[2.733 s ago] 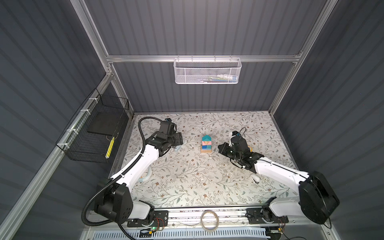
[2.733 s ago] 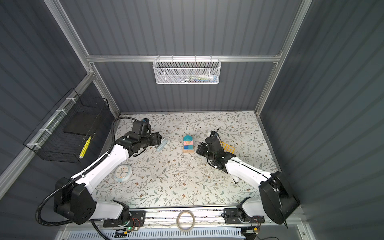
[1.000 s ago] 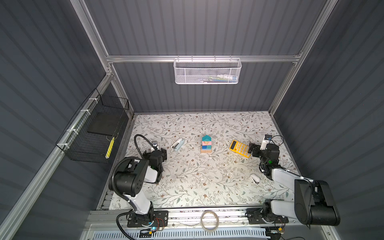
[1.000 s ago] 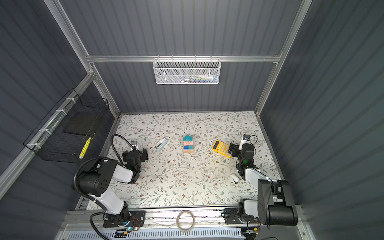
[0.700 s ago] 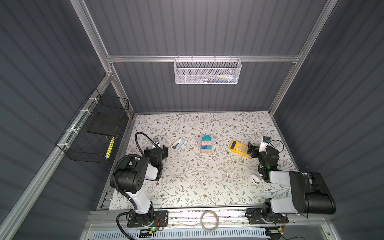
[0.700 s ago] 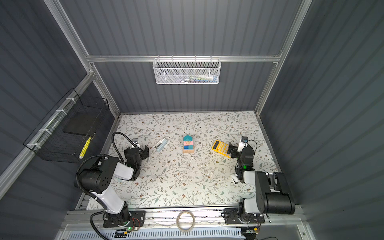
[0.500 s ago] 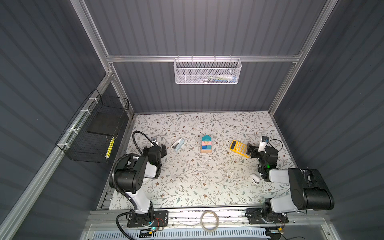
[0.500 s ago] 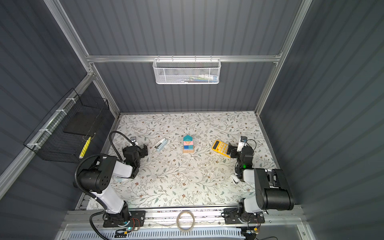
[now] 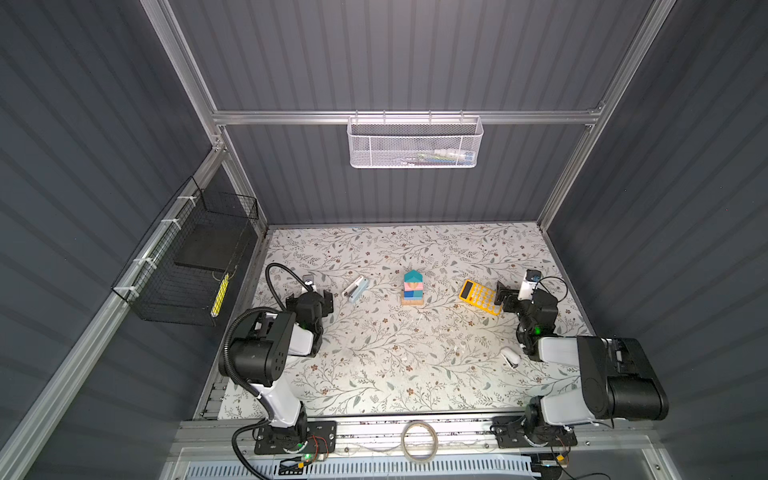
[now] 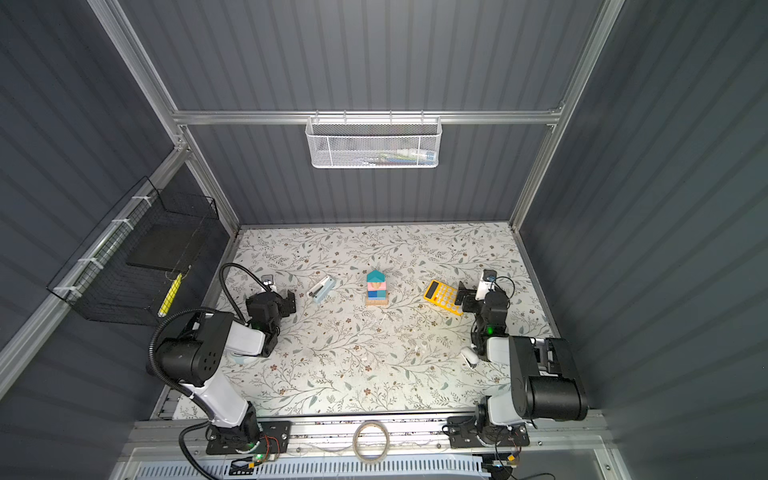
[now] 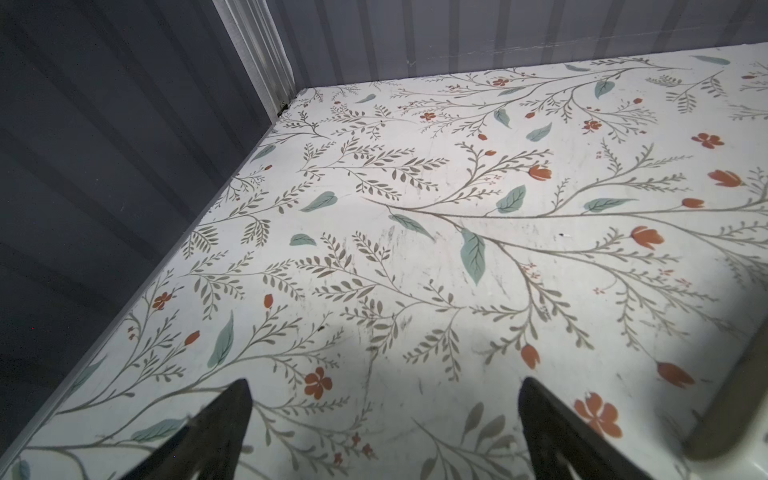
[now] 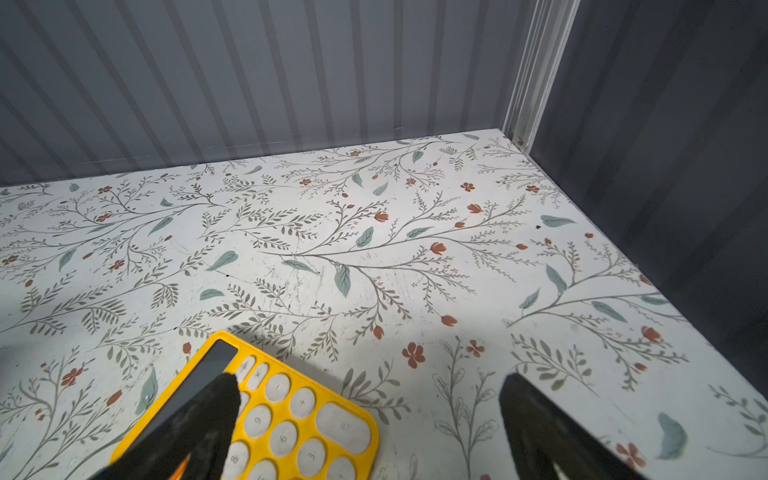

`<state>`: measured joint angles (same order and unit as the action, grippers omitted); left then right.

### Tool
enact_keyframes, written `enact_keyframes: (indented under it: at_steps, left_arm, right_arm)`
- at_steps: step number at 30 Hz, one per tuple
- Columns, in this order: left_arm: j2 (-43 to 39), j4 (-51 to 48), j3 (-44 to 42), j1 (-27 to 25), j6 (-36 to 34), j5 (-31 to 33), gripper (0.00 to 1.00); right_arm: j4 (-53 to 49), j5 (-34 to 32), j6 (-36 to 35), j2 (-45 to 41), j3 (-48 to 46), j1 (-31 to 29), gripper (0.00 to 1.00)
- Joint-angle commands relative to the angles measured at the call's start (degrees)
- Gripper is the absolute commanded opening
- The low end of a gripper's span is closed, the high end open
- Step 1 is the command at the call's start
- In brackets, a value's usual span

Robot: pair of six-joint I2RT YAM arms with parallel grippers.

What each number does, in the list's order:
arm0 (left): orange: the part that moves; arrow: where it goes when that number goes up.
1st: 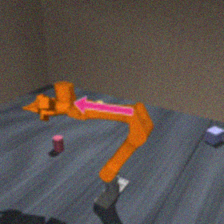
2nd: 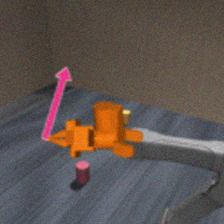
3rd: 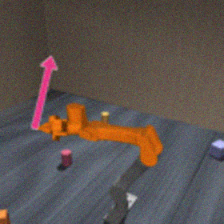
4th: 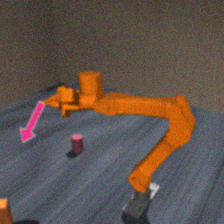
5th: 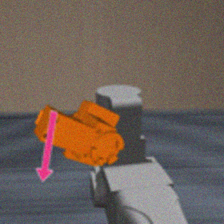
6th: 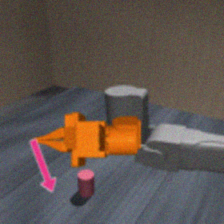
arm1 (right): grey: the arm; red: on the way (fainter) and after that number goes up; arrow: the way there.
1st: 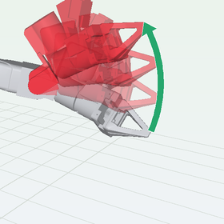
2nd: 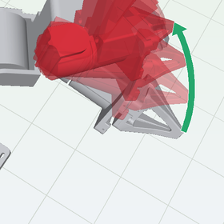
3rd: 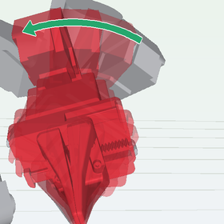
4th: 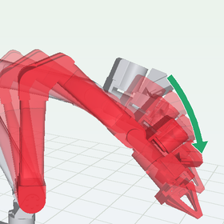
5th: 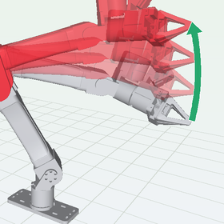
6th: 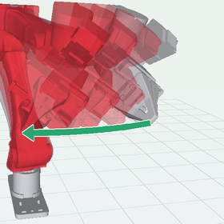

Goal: Build the wood block tower

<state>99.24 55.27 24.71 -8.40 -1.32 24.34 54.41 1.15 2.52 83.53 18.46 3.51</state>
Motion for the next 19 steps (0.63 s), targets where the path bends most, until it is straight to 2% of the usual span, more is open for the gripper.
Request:
enact_keyframes:
  at_steps: [1, 19]
  left_arm:
    - [-0.8, 0.5, 0.7, 0.3, 0.6, -0.3, 1.00]
    - [-0.8, 0.5, 0.7, 0.3, 0.7, -0.3, 1.00]
  right_arm:
    - [1.0, 0.3, 0.2, 0.0, 0.3, 0.3, 0.99]
    - [0.8, 0.3, 0.3, 0.1, 0.5, 0.3, 0.99]
